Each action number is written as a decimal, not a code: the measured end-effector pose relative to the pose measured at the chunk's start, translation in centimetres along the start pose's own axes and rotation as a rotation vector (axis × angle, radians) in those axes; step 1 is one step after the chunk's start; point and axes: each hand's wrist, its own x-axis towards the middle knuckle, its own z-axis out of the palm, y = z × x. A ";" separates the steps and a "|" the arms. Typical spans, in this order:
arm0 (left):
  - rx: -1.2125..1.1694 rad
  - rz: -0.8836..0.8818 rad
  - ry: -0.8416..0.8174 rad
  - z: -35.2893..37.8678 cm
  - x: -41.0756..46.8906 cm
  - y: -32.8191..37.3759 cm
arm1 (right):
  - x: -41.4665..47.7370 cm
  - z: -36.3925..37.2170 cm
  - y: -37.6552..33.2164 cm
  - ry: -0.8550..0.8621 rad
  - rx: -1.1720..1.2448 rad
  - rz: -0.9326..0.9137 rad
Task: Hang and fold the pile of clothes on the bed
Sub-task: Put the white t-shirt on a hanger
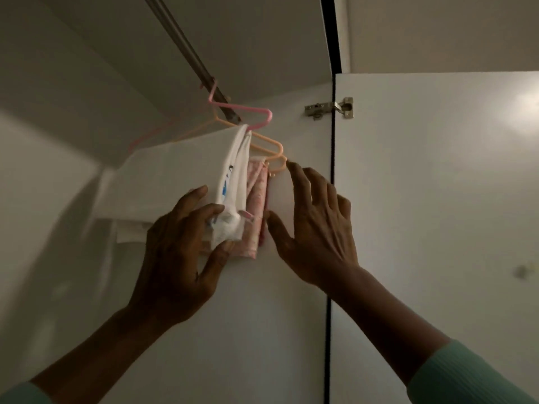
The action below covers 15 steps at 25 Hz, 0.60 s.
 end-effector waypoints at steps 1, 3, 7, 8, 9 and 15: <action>0.006 0.040 -0.006 0.1 -0.8 1.7 | -1.8 -1.2 0.7 -0.040 0.000 0.014; -0.037 0.052 -0.061 0.3 -2.4 5.2 | -5.5 -3.8 1.7 -0.111 0.004 0.064; -0.197 -0.025 -0.216 1.6 -6.2 14.2 | -14.2 -10.3 3.8 -0.227 -0.001 0.181; -0.244 -0.043 -0.257 2.0 -7.2 16.6 | -16.4 -12.0 4.2 -0.243 -0.007 0.215; -0.300 -0.062 -0.302 2.3 -8.3 19.3 | -19.1 -14.1 4.7 -0.261 -0.014 0.261; -0.614 -0.209 -0.575 2.3 -17.4 35.2 | -35.0 -26.5 6.1 -0.390 -0.055 0.571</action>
